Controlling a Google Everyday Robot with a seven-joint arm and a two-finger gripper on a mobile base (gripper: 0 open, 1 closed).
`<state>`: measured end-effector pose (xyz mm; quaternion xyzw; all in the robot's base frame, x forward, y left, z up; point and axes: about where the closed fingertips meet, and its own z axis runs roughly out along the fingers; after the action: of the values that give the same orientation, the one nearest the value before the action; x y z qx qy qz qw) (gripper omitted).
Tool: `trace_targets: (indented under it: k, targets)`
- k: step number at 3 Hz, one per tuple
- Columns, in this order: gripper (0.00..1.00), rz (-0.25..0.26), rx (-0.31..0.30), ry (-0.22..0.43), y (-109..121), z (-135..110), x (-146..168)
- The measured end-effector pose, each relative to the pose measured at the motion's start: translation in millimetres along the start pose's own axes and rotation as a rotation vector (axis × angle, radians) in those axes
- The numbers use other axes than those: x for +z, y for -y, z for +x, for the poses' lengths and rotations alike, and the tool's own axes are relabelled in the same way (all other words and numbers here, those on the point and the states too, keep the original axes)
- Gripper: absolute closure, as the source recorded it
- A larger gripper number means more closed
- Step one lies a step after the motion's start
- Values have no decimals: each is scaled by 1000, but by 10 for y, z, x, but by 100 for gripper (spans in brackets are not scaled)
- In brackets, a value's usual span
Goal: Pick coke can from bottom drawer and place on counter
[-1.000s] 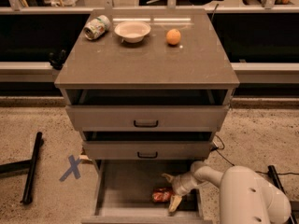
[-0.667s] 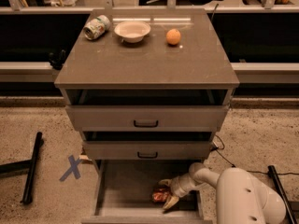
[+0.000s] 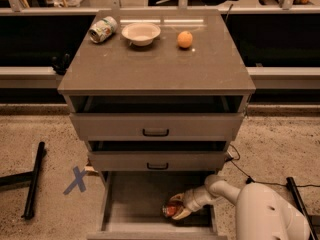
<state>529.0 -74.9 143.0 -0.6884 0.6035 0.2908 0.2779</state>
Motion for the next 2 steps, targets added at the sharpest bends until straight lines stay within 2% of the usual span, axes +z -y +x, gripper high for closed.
trace_targets:
  k: [1,2]
  targets:
    - [95,67,-45,56,-6,-151,-376]
    - [100,165,-112,43,-35,-297,-1026]
